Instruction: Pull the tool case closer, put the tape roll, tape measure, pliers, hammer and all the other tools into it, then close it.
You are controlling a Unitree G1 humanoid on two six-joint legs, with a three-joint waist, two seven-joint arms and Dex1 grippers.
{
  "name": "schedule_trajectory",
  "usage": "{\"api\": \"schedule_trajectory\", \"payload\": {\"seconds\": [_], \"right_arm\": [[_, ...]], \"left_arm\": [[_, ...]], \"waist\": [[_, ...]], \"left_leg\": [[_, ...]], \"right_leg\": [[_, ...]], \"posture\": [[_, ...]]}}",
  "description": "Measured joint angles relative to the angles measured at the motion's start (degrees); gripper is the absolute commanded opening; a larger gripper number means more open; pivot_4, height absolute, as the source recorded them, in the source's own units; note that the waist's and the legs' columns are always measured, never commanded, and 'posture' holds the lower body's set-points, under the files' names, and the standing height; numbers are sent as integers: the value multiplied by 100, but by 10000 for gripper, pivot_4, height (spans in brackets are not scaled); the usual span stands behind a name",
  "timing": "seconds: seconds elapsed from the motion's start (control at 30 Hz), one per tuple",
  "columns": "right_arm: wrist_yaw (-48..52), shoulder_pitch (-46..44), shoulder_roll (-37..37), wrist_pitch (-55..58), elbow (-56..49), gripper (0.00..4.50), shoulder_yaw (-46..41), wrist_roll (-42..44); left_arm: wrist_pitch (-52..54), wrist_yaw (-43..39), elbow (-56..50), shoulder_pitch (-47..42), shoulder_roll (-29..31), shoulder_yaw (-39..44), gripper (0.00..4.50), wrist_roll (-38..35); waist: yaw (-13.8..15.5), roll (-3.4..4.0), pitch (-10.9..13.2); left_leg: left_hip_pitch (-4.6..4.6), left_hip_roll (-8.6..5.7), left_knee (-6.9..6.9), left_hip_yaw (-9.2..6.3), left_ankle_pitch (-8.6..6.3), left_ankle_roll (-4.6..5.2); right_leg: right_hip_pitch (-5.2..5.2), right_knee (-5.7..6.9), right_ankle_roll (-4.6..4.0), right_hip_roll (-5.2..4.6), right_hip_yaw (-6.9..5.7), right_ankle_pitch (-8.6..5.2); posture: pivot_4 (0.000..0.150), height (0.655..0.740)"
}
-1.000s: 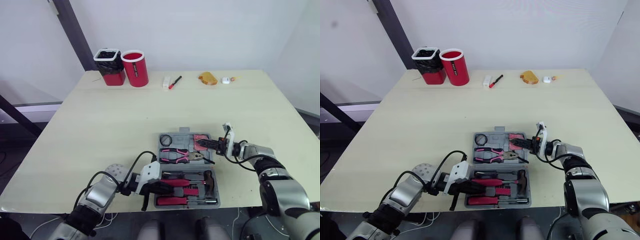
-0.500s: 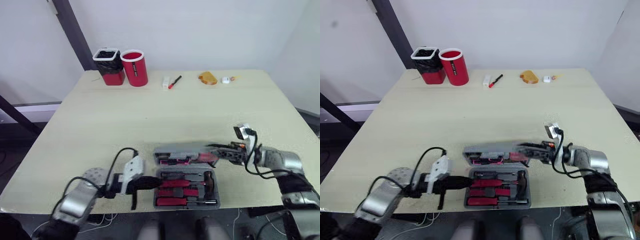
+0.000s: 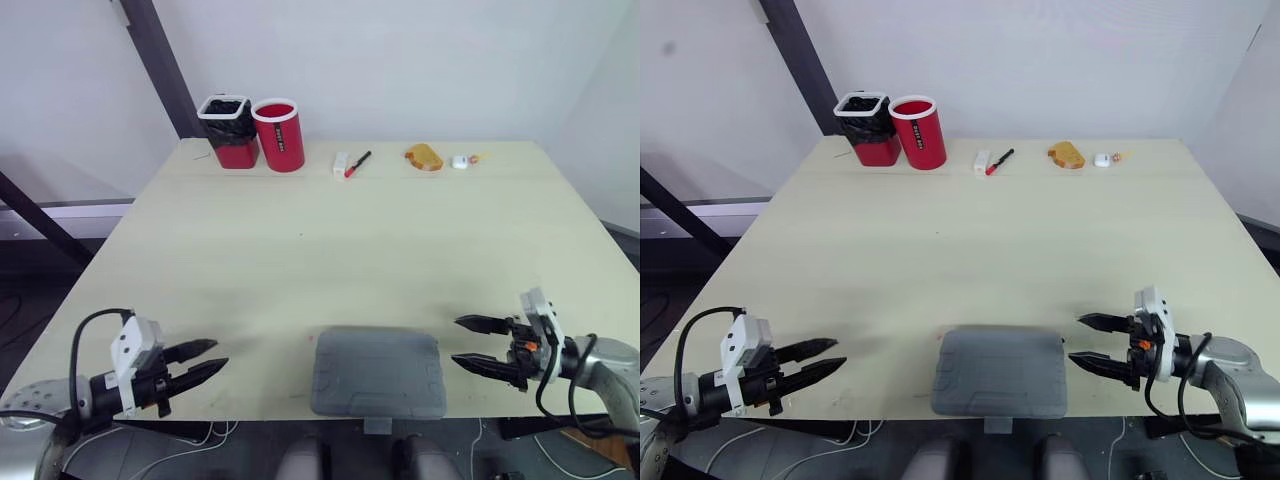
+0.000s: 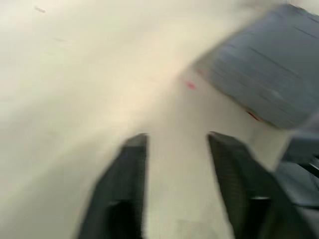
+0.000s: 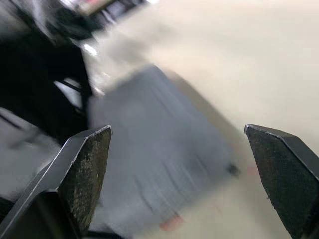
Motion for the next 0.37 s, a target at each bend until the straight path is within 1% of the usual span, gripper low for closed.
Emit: {"api": "schedule_trajectory", "payload": {"seconds": [0.03, 0.07, 0.1, 0.17, 0.23, 0.37], "right_arm": [[-95, 114, 3, -171, -34, 45000, -128, -8], [-183, 206, 6, -303, -72, 45000, -250, -8], [-232, 278, 5, -398, -99, 45000, -337, -7], [-320, 661, 29, -951, -126, 45000, -632, -9], [-322, 895, 138, -1256, -93, 45000, -811, 28], [-352, 1111, 236, -1628, -6, 45000, -902, 111]], "left_arm": [[13, 44, 9, 22, -11, 97, 36430, -14], [44, 85, 9, 25, -17, 192, 40995, -66], [70, 109, 9, 35, -17, 273, 44153, -105], [218, 209, 8, 108, -14, 577, 44153, -198], [315, 278, 17, 159, -14, 662, 44153, -202], [461, 390, -52, 316, -16, 773, 44153, -262]], "waist": [[-6, 0, 0], [-13, -2, 1], [-18, -4, 0], [-13, -5, 0], [-10, -6, 1], [-14, -7, 1]], "left_leg": [[1, 1, 0, 0, 0, 0], [1, 2, 0, 0, 0, 0], [2, 3, 0, 0, 0, 0], [3, 3, -1, 1, 0, 0], [2, 3, -1, 2, 0, 0], [8, 5, 0, 0, 0, 0]], "right_leg": [[0, 0, -1, 1, 0, 0], [0, 1, -1, 2, 0, 0], [1, 1, -1, 3, 0, 0], [1, 0, 0, 3, 0, -1], [1, -1, 0, 3, 0, -1], [3, 0, 13, 1, 5, -10]], "posture": [[1500, 7371], [1500, 7371], [1500, 7371], [1500, 7371], [1500, 7371], [1500, 7371]]}}
